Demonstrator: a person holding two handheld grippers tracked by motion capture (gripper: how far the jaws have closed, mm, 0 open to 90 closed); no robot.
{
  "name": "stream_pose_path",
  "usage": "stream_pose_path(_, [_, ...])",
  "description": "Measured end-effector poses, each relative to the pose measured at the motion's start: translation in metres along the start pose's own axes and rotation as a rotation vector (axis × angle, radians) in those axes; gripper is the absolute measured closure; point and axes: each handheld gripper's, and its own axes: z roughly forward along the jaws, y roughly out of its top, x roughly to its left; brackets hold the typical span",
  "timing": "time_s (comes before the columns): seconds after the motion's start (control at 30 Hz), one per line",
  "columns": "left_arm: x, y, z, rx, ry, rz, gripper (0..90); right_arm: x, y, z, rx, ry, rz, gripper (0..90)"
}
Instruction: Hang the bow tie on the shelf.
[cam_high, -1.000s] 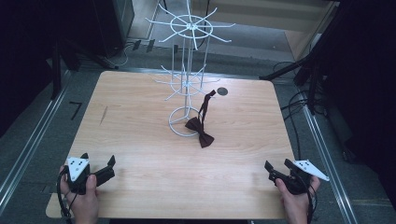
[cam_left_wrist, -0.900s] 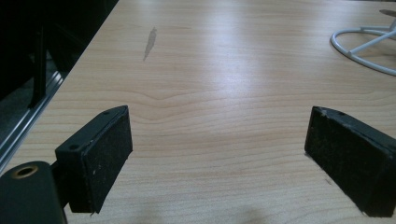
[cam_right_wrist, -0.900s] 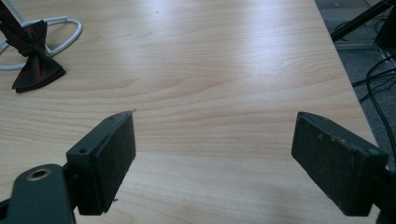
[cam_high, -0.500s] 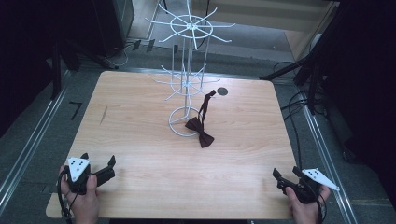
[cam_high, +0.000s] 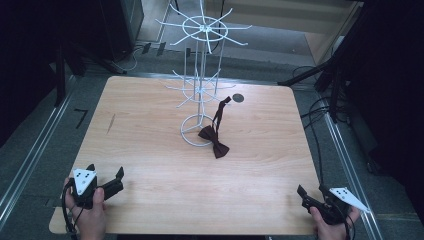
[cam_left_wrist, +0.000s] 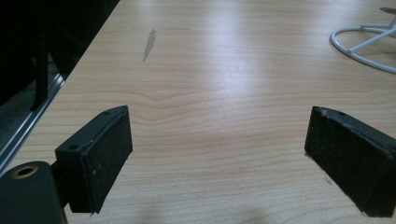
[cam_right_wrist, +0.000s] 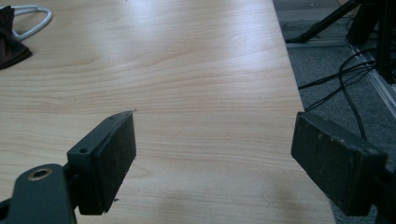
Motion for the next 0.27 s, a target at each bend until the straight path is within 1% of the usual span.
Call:
stream_pose_path(0.07, [0.0007, -0.0001, 0.0, -0.002, 0.002, -0.009, 8.1, 0.0005, -0.0003, -0.0002, -0.002, 0.003, -0.002, 14.6])
stream_pose_path(0.13, [0.0008, -0.0001, -0.0002, -0.002, 0.002, -0.009, 8.1, 0.001, -0.0004, -0.0001, 0.0, 0.005, -0.005, 14.6])
stream_pose_path(0.27, [-0.0012, -0.0005, -0.001, -0.004, 0.006, 0.005, 8.2, 0.0013, -0.0001, -0.0001, -0.001, 0.009, -0.01, 14.4])
